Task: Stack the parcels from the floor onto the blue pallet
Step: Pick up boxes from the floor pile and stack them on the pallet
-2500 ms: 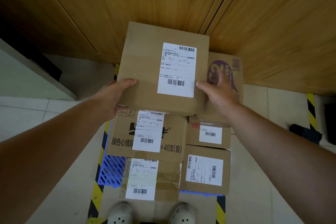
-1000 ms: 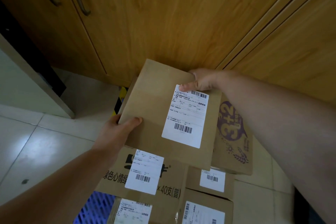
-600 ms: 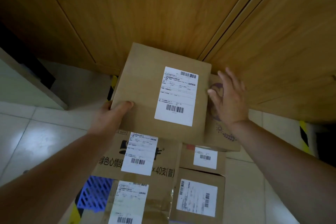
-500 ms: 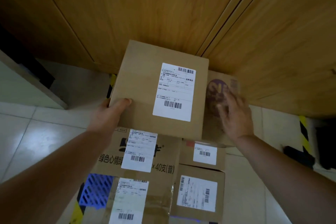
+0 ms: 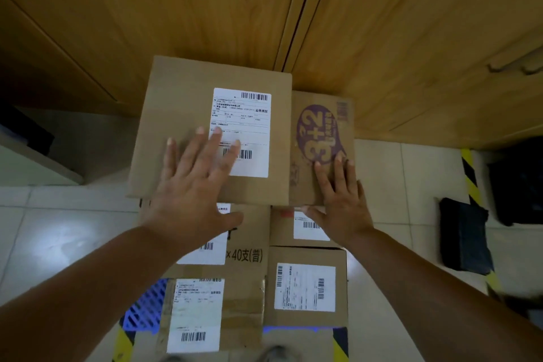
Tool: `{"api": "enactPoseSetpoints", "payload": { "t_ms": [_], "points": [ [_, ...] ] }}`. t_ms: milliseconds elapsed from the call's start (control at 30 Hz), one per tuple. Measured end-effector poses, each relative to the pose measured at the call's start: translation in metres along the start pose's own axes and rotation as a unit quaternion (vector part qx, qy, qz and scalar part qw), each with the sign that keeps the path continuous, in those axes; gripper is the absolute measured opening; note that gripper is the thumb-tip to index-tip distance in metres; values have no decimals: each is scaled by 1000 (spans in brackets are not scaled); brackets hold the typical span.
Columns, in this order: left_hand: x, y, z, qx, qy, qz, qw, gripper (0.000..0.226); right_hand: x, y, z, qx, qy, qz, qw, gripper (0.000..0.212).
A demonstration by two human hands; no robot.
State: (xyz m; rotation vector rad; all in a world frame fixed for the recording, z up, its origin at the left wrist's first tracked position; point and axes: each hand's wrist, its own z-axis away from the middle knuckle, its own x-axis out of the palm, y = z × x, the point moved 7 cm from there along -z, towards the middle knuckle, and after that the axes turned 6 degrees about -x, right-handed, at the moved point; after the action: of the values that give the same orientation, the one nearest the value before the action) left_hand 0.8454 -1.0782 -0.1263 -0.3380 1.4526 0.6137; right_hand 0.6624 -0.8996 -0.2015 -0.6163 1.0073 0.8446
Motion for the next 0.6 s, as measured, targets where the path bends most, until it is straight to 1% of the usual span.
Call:
{"api": "enactPoseSetpoints", "payload": {
  "t_ms": [67,100,200,267,433,600],
  "points": [
    [11,21,-7,65,-28,-80,994,120,4,3,0,-9,-14,8,1000,92],
    [13,27,-11,74,-33,-104,991,120,4,4,-1,-13,-24,9,1000,91],
    [21,27,-22,46,-50,-134,989,118,7,5,-1,-15,-50,1,999,94],
    [22,25,-25,31,-49,-145,988,120,9,3,1,-14,-47,2,999,95],
    [28,26,-27,20,-92,-137,986,118,10,3,1,-6,-60,1,998,95],
    [30,25,-28,11,-108,-132,985,121,8,2,1,-9,-66,-10,998,99]
  ]
}}
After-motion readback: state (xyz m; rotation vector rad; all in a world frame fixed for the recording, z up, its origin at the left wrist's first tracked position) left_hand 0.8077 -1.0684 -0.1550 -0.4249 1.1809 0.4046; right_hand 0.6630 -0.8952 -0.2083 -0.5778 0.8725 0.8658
